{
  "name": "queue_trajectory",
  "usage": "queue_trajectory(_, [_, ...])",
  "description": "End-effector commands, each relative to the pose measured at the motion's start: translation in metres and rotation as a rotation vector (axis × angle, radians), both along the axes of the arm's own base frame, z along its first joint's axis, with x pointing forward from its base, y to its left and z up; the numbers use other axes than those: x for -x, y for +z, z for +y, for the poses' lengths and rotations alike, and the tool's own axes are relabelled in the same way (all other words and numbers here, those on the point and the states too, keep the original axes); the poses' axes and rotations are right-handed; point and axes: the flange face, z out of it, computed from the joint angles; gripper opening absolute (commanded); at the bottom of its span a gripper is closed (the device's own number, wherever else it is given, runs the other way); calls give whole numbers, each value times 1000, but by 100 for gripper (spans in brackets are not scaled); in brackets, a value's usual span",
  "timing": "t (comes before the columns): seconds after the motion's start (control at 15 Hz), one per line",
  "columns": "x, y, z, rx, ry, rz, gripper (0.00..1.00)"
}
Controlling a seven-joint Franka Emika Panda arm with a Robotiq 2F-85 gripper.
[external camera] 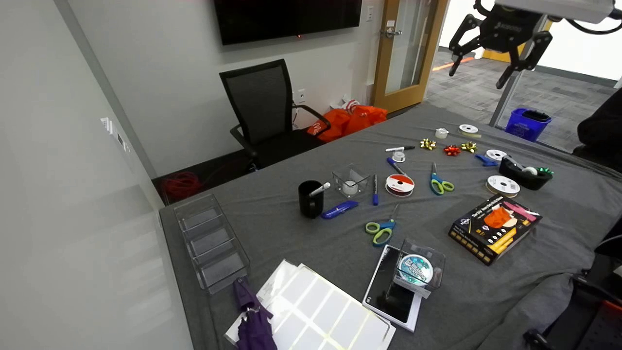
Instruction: Put the orange circular object on the black box
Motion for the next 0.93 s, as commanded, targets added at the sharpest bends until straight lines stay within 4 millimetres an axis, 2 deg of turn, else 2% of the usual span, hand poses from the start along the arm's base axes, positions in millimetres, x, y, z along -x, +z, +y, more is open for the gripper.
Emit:
queue_trajectory(0.0, [-15, -13, 43, 136, -61, -34, 100])
queue_trajectory(0.2, [-27, -29, 78, 242, -141, -40, 100])
queue_trajectory(0.4, [-41, -47, 103, 328, -149, 18, 100])
queue_trajectory(0.67, [-65, -62, 121, 459, 13, 165, 100])
queue_trajectory(0.87, [-91, -60, 127, 498, 179, 190, 100])
